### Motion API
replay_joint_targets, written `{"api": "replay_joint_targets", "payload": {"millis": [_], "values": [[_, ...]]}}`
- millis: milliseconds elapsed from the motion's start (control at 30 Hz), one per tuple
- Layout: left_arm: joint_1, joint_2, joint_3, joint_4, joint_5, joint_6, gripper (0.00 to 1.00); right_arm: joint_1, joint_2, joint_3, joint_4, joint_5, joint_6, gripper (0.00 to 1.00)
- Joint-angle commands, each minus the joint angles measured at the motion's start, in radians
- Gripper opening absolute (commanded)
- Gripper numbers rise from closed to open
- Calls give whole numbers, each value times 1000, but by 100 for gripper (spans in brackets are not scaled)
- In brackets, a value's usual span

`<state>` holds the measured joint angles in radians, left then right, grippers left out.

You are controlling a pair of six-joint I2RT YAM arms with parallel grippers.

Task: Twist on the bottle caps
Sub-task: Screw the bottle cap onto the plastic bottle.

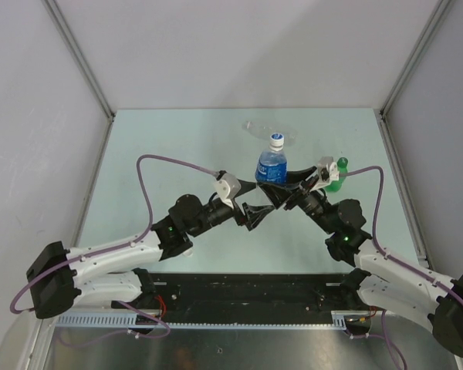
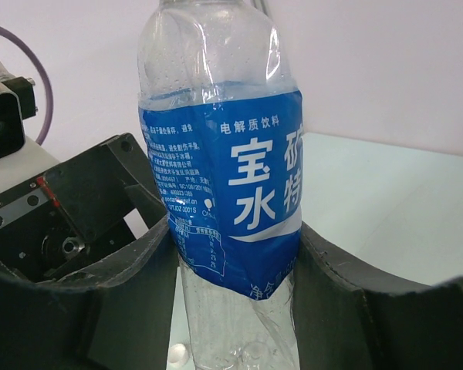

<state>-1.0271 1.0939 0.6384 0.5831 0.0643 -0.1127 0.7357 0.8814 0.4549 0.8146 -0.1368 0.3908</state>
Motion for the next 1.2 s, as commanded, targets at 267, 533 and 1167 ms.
{"api": "replay_joint_targets", "payload": {"millis": [267,533,1167], "values": [[4,98,79,70,-150,-56,66,105,10,45,94,-16,-37,0],[4,93,63,117,-166,-67,42,134,16,46,92,-20,-37,1],[7,30,-55,163,-176,-25,0,135,-104,45,-113,-168,-188,69]]}}
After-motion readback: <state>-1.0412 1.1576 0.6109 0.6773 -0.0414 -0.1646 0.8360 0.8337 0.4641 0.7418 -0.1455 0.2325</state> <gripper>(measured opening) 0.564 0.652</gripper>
